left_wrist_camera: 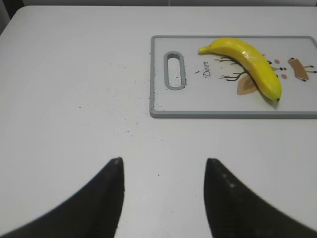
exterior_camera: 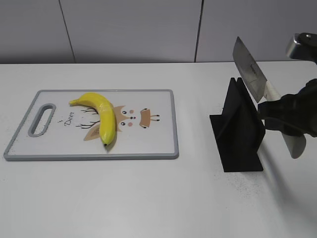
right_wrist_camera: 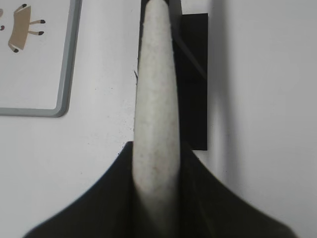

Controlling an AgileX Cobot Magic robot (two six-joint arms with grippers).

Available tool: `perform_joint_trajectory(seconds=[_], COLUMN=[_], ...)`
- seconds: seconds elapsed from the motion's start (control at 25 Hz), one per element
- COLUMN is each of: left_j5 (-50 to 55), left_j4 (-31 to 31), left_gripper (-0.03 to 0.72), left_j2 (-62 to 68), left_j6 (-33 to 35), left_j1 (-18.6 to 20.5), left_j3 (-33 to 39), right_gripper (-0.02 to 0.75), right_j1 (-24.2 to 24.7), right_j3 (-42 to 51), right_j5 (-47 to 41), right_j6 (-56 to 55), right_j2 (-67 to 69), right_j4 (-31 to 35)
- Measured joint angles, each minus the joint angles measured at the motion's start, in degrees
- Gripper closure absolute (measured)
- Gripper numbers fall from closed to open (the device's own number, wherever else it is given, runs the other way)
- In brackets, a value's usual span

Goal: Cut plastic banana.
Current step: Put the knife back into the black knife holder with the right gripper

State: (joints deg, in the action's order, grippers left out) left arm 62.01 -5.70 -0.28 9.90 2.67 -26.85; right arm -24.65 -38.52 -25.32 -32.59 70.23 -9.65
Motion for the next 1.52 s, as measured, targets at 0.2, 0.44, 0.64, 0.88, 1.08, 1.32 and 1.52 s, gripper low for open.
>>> perform_joint_trajectory(seconds=[0.2, 0.44, 0.64, 0.88, 1.08, 1.32, 1.52], left_j5=[0.00, 0.00, 0.00, 0.00, 0.00, 0.00, 0.00], left_j4=[0.00, 0.00, 0.00, 0.00, 0.00, 0.00, 0.00], left_gripper=[0.180, 0.180, 0.180, 0.180, 0.180, 0.180, 0.180], left_j2=[0.00, 0.00, 0.00, 0.00, 0.00, 0.00, 0.00], left_j6=[0.00, 0.00, 0.00, 0.00, 0.00, -0.01, -0.01], left_j1=[0.00, 0.00, 0.00, 0.00, 0.00, 0.00, 0.00], left_j3=[0.00, 0.00, 0.00, 0.00, 0.00, 0.00, 0.00], right_gripper=[0.576, 0.576, 0.576, 0.576, 0.576, 0.576, 0.576], right_j1=[0.00, 0.00, 0.00, 0.00, 0.00, 0.00, 0.00], right_j3=[0.00, 0.00, 0.00, -1.49, -2.59, -2.65, -2.65], right_j5=[0.06, 1.89, 2.32, 1.16, 1.02, 0.12, -0.53], right_j6=[-0.12, -0.18, -0.18, -0.18, -0.18, 0.70, 2.48], right_j2=[1.27, 5.53, 7.21, 5.58, 2.17, 3.83, 4.56], right_j4=[-0.24, -0.67, -0.74, -0.56, -1.03, -1.41, -1.35])
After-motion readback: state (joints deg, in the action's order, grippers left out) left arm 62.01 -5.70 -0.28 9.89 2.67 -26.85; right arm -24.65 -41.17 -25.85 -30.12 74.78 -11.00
